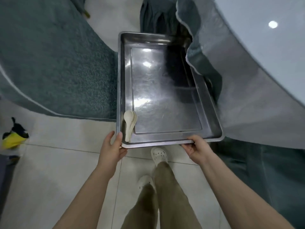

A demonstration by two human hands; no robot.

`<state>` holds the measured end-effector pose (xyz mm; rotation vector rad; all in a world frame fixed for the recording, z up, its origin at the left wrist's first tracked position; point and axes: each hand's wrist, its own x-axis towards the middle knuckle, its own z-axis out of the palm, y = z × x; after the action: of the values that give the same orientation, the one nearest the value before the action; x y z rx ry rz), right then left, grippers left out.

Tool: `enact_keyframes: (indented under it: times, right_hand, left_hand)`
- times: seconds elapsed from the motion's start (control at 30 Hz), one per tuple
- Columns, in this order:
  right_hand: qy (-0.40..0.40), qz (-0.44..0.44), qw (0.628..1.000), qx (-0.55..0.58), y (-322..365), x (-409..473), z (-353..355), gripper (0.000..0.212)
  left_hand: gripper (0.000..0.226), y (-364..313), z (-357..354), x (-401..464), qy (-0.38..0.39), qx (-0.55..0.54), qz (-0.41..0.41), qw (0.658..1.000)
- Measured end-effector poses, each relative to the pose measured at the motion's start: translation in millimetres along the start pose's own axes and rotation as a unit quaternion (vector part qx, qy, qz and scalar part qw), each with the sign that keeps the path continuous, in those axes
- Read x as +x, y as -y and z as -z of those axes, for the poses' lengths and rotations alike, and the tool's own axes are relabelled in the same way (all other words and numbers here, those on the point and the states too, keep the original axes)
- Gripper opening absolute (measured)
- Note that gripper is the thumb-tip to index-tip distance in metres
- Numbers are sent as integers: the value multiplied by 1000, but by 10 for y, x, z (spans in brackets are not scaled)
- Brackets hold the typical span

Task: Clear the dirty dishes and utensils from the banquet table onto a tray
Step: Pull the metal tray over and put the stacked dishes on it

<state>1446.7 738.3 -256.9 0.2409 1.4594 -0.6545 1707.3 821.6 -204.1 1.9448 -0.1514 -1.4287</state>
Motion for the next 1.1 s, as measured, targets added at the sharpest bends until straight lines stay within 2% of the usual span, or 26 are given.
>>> enact_keyframes:
  times: [0.13,0.37,0.63,0.87,1.1]
  right_hand:
    - [25,14,1000,-1,-127,-468,156,14]
    - [119,39,992,-1,-73,-1292,147,14]
    - [203,97,974,-15,99,-2201,-144,14]
    - [237,168,956,-44,509,-2668,-241,13]
    - [212,184,959,-48,1139,-2579,107,11]
  left_hand:
    - [39,-59,106,-389,18,47,-41,998]
    - [55,-264,361,-1175,-1,7,-164,986]
    - [48,-820,658,-1880,-22,-38,-294,955]
    - [48,-1062,503,-2148,-12,-86,-339,937]
    - [47,-1253,-118,-2078,88,-88,-316,941]
